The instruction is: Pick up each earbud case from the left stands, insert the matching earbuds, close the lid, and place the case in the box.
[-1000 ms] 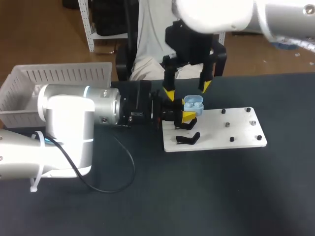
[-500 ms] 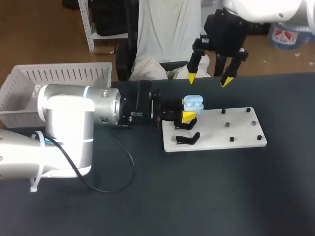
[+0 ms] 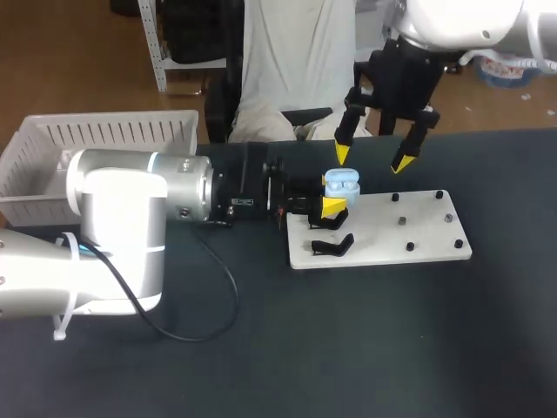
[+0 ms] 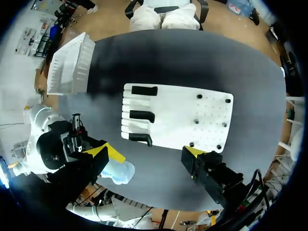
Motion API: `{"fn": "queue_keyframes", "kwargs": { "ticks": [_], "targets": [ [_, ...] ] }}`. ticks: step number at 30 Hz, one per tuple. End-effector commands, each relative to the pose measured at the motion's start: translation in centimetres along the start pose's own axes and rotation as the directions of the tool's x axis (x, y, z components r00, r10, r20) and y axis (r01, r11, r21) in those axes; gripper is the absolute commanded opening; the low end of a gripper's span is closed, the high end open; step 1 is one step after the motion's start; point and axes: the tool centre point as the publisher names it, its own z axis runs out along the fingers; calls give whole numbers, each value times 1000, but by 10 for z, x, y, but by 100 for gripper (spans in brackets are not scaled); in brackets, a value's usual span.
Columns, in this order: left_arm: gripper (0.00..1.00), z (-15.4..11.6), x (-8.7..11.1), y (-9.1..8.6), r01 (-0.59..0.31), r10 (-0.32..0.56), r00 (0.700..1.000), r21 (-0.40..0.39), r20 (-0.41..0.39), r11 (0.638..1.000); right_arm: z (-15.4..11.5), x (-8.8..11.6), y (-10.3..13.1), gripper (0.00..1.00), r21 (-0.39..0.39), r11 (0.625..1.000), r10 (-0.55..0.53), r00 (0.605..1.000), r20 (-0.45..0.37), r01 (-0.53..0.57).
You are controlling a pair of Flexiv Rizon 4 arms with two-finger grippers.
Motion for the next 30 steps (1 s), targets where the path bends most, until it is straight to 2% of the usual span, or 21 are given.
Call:
{"fn": "queue_keyframes", "kwargs": {
  "ticks": [1,11,16,18,22,24,28,30],
  "targets": [
    [0,0,0,-2,-4,4,1000,-9,2,1000,2,-1,0,100,-5,1000,0,1000,-16,-1],
    [0,0,0,-2,-4,4,1000,-9,2,1000,6,20,5,100,-8,1000,-2,999,-48,2],
    [0,0,0,-2,-4,4,1000,-9,2,1000,9,23,6,100,-11,1000,1,998,-60,-1],
    [0,0,0,-2,-4,4,1000,-9,2,1000,3,20,4,100,3,1000,-5,1000,-20,5],
    [0,0,0,-2,-4,4,1000,-9,2,1000,-31,19,4,100,9,999,-37,988,152,36],
    [0,0,0,-2,-4,4,1000,-9,2,1000,-47,18,0,100,10,999,-39,977,210,38],
    [0,-4,0,-3,-8,8,1000,-15,-9,1000,-73,22,-11,100,-22,1000,-10,958,287,17],
    [0,-13,-2,-4,-13,12,1000,-23,-19,1000,-82,25,-19,100,-69,998,13,953,303,8]
  ]
}}
